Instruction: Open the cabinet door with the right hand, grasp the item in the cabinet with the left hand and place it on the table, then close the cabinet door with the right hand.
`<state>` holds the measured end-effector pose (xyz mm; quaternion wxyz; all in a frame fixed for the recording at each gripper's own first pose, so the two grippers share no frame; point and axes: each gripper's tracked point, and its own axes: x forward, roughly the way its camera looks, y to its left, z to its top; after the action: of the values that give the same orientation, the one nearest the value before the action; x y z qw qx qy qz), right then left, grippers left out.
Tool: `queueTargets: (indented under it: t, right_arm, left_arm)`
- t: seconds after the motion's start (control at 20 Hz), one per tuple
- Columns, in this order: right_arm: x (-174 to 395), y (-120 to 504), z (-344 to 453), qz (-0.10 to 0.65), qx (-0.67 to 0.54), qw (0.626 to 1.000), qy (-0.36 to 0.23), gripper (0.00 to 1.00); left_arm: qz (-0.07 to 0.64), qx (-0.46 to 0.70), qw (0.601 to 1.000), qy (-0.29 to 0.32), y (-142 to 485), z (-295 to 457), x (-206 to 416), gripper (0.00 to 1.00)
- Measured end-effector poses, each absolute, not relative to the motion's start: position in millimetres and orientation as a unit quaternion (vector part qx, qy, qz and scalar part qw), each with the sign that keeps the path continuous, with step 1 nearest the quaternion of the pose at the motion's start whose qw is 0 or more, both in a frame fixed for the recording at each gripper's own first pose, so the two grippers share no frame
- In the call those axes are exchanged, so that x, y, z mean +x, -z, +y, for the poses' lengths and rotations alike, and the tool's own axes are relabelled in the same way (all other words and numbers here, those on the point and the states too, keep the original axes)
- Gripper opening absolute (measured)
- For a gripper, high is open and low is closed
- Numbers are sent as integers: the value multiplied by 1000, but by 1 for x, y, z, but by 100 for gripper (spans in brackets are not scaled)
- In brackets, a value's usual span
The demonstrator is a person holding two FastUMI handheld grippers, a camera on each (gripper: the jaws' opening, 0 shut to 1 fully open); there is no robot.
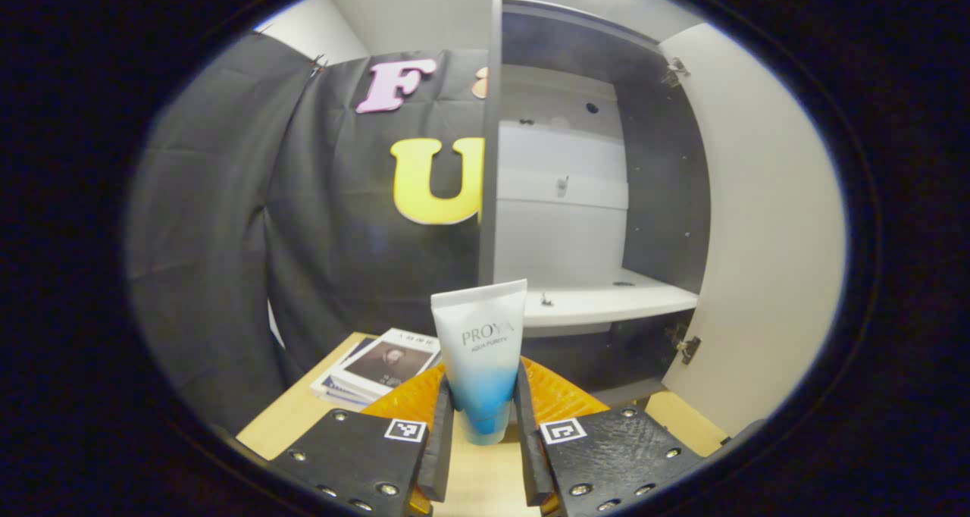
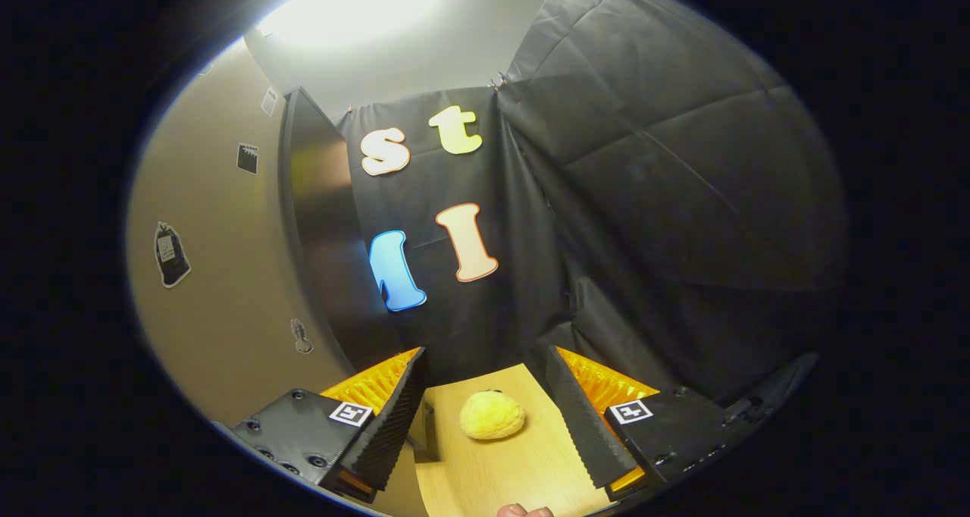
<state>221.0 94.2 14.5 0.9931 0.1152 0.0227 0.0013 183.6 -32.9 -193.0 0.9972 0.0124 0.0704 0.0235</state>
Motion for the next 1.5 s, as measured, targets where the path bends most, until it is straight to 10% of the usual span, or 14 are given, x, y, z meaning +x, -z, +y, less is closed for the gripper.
queueTargets:
  t: [0.65, 1.5]
  right_arm:
    - [206, -10, 55, 17, 21, 992, 122, 98]
    - [196, 29, 70, 65, 14, 989, 135, 98]
  left_arm:
    - [123, 2, 987, -106, 387, -2, 126, 45]
    - [164, 0, 983, -78, 457, 5, 102, 43]
